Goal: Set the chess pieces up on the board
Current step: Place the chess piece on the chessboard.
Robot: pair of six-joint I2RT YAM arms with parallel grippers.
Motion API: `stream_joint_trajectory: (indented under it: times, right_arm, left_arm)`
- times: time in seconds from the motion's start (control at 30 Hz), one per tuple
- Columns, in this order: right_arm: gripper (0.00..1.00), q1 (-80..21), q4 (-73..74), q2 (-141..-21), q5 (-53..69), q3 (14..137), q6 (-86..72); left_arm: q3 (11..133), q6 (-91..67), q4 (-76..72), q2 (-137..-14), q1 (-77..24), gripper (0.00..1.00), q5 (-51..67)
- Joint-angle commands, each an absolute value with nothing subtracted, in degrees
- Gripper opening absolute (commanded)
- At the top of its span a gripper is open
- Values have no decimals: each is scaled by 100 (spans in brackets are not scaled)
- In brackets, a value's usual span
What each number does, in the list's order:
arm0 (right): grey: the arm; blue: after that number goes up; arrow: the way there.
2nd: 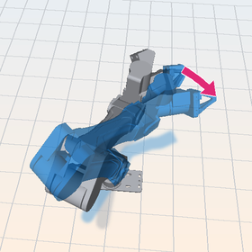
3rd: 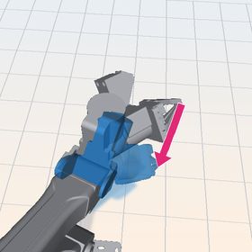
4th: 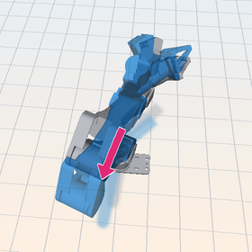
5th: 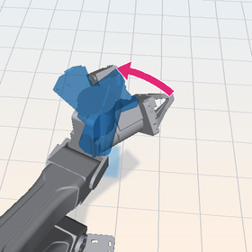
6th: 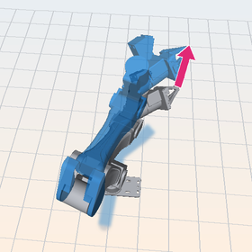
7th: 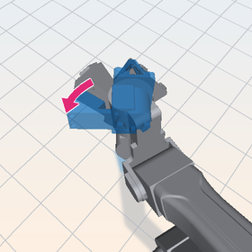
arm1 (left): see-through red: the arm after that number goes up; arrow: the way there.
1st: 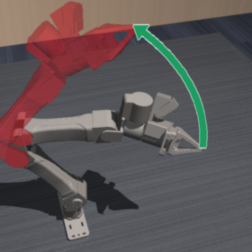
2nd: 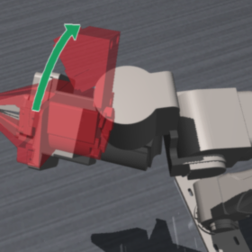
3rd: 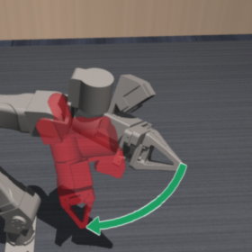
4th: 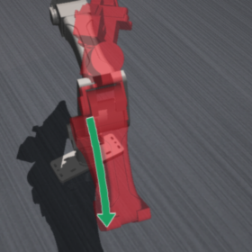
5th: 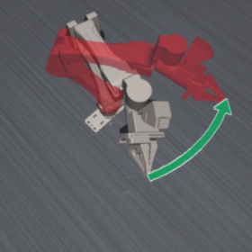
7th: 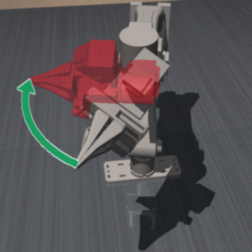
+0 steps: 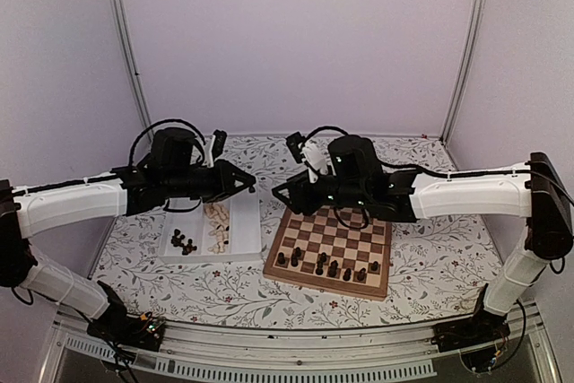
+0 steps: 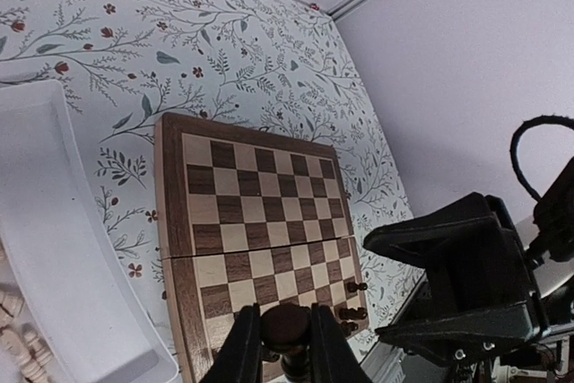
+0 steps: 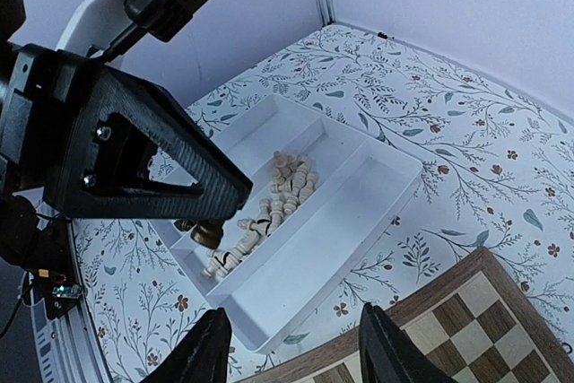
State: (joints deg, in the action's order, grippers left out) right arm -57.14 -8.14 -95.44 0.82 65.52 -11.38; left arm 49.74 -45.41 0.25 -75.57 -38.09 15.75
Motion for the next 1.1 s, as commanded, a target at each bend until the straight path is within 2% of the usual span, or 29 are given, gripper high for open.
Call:
stream_joint_trajectory:
  times: [0.0, 0.53, 0.8, 0.9, 1.07]
  right_arm:
    - [52, -5770, -770, -9860, 402, 6995, -1135]
    - [52, -5845, -954, -10177, 1021, 7163, -1177]
    - [45, -5844, -1125, -10206, 702, 7147, -1259]
    - [39, -5844, -1151, -10204, 573, 7150, -1275]
    - [15, -5846, -1143, -10200, 539, 7126, -1282]
  left_arm:
    - [4996, -4745, -511, -7692, -4111, 13, 1460]
    - [4970, -4719, -580, -7799, -4333, 13, 1383]
    - [5036, -4746, -589, -7880, -4468, 13, 1434]
    - [5036, -4768, -591, -7909, -4506, 13, 1459]
    - [5030, -4785, -602, -7935, -4544, 17, 1452]
